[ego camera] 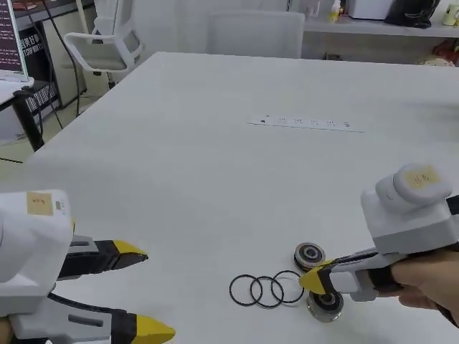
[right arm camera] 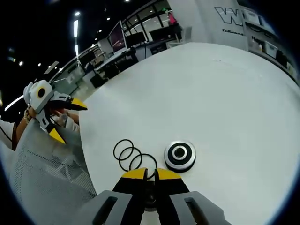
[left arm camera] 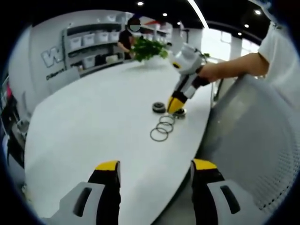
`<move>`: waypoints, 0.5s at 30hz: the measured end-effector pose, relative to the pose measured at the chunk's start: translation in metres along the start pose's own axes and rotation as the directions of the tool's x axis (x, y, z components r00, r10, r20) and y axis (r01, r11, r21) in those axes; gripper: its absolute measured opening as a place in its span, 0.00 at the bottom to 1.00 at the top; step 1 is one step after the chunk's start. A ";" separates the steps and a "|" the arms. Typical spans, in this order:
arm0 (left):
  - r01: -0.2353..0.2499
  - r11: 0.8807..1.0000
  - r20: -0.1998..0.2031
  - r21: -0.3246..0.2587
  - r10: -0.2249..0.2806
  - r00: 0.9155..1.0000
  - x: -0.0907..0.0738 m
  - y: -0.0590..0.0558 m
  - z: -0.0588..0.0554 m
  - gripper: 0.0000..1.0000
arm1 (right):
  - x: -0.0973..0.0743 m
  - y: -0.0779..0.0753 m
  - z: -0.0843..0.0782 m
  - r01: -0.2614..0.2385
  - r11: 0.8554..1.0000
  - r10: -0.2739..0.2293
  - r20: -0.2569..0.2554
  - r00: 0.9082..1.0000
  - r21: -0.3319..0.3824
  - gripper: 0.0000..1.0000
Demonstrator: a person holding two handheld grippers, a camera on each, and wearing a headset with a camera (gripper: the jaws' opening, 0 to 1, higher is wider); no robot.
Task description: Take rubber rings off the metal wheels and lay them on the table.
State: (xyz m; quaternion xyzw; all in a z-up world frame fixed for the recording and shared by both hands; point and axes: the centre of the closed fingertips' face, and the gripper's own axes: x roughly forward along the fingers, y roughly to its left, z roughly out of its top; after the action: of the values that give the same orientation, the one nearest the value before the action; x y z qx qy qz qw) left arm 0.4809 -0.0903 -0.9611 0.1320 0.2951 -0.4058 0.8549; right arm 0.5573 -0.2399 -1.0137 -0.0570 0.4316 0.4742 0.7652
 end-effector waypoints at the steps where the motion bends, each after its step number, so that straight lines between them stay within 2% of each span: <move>1: 0.000 1.000 -0.001 0.002 0.000 1.000 0.000 0.000 0.000 0.61 | 0.000 0.000 0.000 0.005 1.000 -0.005 -0.001 1.000 -0.006 0.04; 10: 0.005 1.000 0.006 0.011 -0.006 1.000 0.000 -0.001 0.003 0.62 | -0.009 -0.006 0.006 0.018 1.000 -0.019 0.032 0.999 0.004 0.03; 12: 0.020 1.000 0.012 0.020 -0.021 1.000 0.000 -0.004 0.005 0.62 | -0.012 -0.006 0.011 0.022 1.000 -0.022 0.060 0.998 -0.007 0.03; 15: 0.051 0.997 -0.001 0.056 -0.051 0.999 -0.001 -0.009 0.008 0.63 | -0.017 -0.007 0.018 0.030 1.000 -0.030 0.097 0.995 -0.007 0.05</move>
State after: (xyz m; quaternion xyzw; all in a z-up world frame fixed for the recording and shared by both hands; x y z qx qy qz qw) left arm 0.4770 -0.0990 -0.9546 0.1481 0.2867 -0.4357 0.8403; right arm 0.5705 -0.2461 -0.9931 -0.0436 0.3912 0.4667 0.7920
